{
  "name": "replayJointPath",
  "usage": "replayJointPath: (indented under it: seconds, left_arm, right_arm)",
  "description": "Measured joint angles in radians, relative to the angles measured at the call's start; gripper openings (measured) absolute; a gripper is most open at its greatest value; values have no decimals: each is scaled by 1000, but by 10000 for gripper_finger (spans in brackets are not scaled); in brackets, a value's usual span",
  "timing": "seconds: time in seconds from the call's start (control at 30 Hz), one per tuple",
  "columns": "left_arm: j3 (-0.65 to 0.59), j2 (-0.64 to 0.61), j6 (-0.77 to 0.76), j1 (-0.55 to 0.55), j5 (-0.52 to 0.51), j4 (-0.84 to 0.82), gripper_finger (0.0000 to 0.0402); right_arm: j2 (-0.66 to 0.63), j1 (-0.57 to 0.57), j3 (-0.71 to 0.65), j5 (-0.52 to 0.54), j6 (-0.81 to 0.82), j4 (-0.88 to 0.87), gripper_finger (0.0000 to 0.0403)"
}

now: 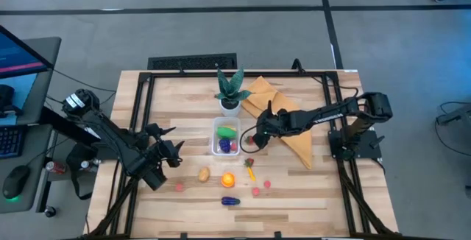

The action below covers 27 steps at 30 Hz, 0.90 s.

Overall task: Pick and placing Produce into tupperware
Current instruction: Put the top right strawberry into the transparent bin

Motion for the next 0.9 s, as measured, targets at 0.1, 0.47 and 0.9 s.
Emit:
replayJointPath:
  seconds: [0.1,0.47,0.9]
  left_arm:
    - [0,0,0,0,0,6,300]
    - [0,0,0,0,0,6,300]
    - [0,0,0,0,2,6,300]
  right_arm:
    - [0,-2,0,-1,0,-7,221]
    - [14,-2,0,-4,0,-2,221]
    - [63,-17,-2,-12,-10,-4,221]
